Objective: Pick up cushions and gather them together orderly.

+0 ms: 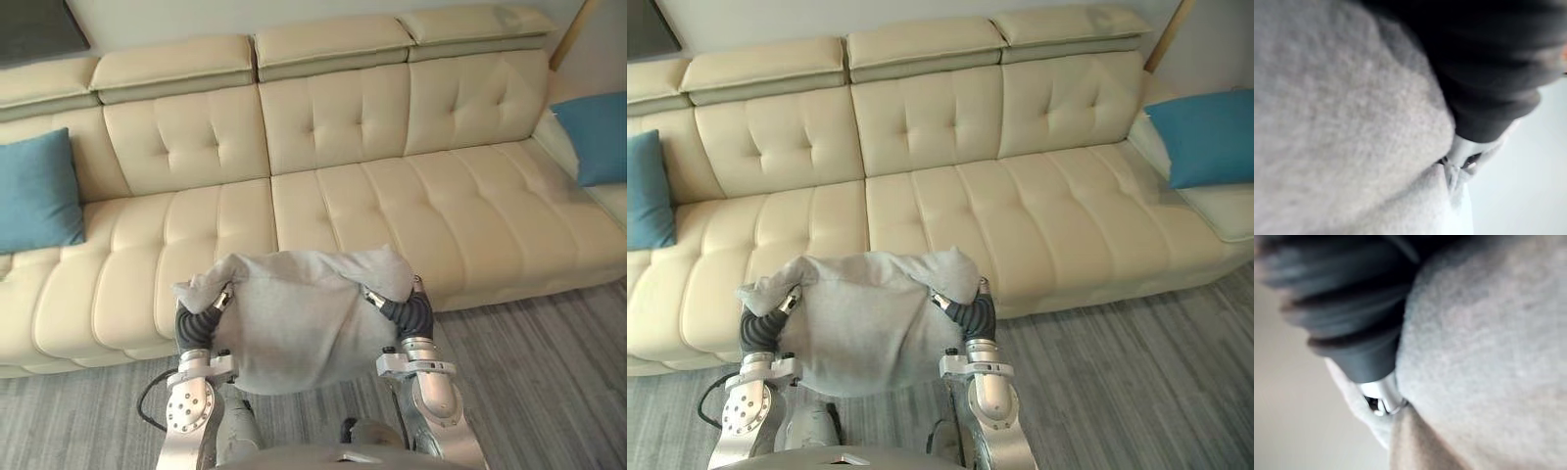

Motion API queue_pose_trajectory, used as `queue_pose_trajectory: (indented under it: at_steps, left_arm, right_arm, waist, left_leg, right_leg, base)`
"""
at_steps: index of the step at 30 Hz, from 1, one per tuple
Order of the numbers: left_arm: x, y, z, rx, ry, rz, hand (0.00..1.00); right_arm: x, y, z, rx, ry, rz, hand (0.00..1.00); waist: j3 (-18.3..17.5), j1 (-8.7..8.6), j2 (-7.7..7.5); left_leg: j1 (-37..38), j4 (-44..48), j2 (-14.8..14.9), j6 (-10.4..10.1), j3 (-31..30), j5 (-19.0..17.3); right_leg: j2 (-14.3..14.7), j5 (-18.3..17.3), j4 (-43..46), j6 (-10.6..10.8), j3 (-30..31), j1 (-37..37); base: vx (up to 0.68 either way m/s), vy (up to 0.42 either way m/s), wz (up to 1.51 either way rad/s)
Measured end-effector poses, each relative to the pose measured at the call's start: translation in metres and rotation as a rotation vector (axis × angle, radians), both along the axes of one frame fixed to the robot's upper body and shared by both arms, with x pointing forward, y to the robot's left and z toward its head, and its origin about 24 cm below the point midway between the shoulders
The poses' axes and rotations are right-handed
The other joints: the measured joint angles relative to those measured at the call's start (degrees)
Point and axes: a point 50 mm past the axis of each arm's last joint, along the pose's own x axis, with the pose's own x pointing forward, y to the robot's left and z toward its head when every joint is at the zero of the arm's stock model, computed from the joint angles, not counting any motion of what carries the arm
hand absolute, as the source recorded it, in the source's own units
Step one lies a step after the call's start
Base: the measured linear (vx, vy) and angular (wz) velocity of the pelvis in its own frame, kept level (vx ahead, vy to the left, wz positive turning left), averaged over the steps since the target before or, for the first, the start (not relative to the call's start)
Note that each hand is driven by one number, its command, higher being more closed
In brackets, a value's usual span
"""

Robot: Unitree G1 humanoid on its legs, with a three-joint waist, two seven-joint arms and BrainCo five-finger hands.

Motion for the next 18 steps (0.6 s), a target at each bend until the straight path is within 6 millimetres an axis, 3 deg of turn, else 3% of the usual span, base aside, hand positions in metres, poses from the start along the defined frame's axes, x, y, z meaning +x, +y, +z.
queue_pose_trajectory:
  at_steps: [2, 4, 5, 6, 8, 10, 11, 12, 14, 16, 18]
  left_arm:
    - [0.0, 0.0, 0.0, 0.0, -0.001, 0.0, 1.0]
    - [0.0, 0.0, 0.001, 0.003, -0.006, -0.002, 1.0]
    - [0.0, 0.001, 0.002, 0.008, -0.006, -0.003, 1.0]
    - [0.0, 0.003, 0.003, 0.018, -0.009, -0.004, 1.0]
    - [0.001, 0.007, 0.006, 0.036, -0.019, -0.003, 1.0]
    - [0.001, 0.008, 0.005, 0.045, -0.014, -0.011, 1.0]
    - [0.002, 0.008, 0.006, 0.051, -0.017, -0.018, 1.0]
    - [0.003, 0.009, 0.006, 0.064, -0.017, -0.031, 1.0]
    - [0.005, 0.01, 0.004, 0.084, -0.008, -0.05, 1.0]
    - [0.006, 0.011, 0.002, 0.085, 0.001, -0.048, 1.0]
    - [0.006, 0.011, 0.002, 0.085, 0.004, -0.048, 1.0]
  right_arm:
    - [0.001, 0.0, 0.001, 0.0, -0.006, 0.001, 1.0]
    - [0.002, 0.0, 0.002, -0.002, -0.012, 0.001, 1.0]
    - [0.002, 0.0, 0.001, -0.001, -0.004, 0.001, 1.0]
    - [0.003, 0.002, -0.003, 0.001, 0.01, 0.005, 1.0]
    - [0.003, 0.004, -0.008, 0.0, 0.039, 0.02, 1.0]
    - [0.003, 0.004, -0.009, -0.004, 0.047, 0.023, 1.0]
    - [0.004, 0.004, -0.009, -0.005, 0.046, 0.023, 1.0]
    - [0.006, 0.003, -0.014, -0.008, 0.06, 0.024, 1.0]
    - [0.008, 0.003, -0.027, 0.0, 0.109, 0.016, 1.0]
    - [0.007, 0.005, -0.036, 0.007, 0.151, 0.017, 1.0]
    - [0.007, 0.005, -0.037, 0.003, 0.156, 0.023, 1.0]
  waist:
    - [0.21, 0.56, -0.5]
    - [0.13, 1.56, -0.51]
    - [-0.13, 1.84, -0.82]
    - [-0.62, 2.06, -1.79]
    - [-0.98, 2.03, -3.76]
    - [-1.31, 2.24, -4.32]
    - [-1.27, 2.25, -4.39]
    - [-1.3, 1.8, -4.44]
    - [-1.34, 1.12, -4.82]
    - [-1.22, 0.71, -4.67]
    - [-0.98, 0.62, -4.36]
  left_leg:
    - [-0.22, -7.29, -2.4, -0.41, 0.69, 0.03]
    - [-0.71, -19.62, -5.19, -1.21, 0.24, 3.43]
    - [-0.27, -19.89, -5.88, -0.42, 0.06, 8.17]
    - [-0.4, -18.43, -6.88, 1.73, 1.07, 8.45]
    - [-2.47, -9.5, -6.24, 5.53, 4.2, 3.21]
    - [-0.88, -8.11, -6.63, 7.17, 6.09, 2.12]
    - [0.91, -8.93, -7.12, 7.41, 6.49, 1.85]
    - [4.68, -11.7, -7.67, 6.91, 6.92, 0.86]
    - [9.98, -16.38, -8.07, 6.1, 6.64, -0.51]
    - [14.55, -20.0, -7.64, 4.32, 5.73, -2.14]
    - [16.96, -20.42, -5.53, 2.31, 5.49, -3.07]
  right_leg:
    - [-1.14, -0.29, -2.22, 0.49, -0.04, 1.93]
    - [-2.91, -1.85, -3.91, 3.11, 0.18, 3.86]
    - [-3.49, -2.62, -4.04, 4.4, 1.06, 3.93]
    - [-4.77, -3.0, -4.97, 4.95, 1.87, 4.34]
    - [-6.34, 0.57, -8.4, 6.95, 3.74, 6.06]
    - [-7.57, 3.73, -6.57, 7.34, 4.45, 5.63]
    - [-8.05, 4.85, -2.55, 8.66, 4.69, 4.21]
    - [-8.53, 6.33, 7.26, 10.48, 4.67, 0.31]
    - [-8.79, 7.28, 20.03, 9.59, 4.62, -4.79]
    - [-7.34, 0.38, 27.73, 6.09, 2.43, -10.22]
    - [-4.39, -2.74, 25.04, 4.42, 0.68, -13.43]
  base:
    - [0.26, 0.147, 0.08]
    - [0.36, 0.288, -0.13]
    - [0.46, 0.365, -0.3]
    - [0.51, 0.355, -0.35]
    - [0.49, 0.326, -0.5]
    - [0.4, 0.275, -0.64]
    - [0.43, 0.261, -0.69]
    - [0.29, 0.151, -0.44]
    - [0.29, 0.047, -0.23]
    - [0.29, -0.157, -0.11]
    - [0.25, -0.293, -0.03]
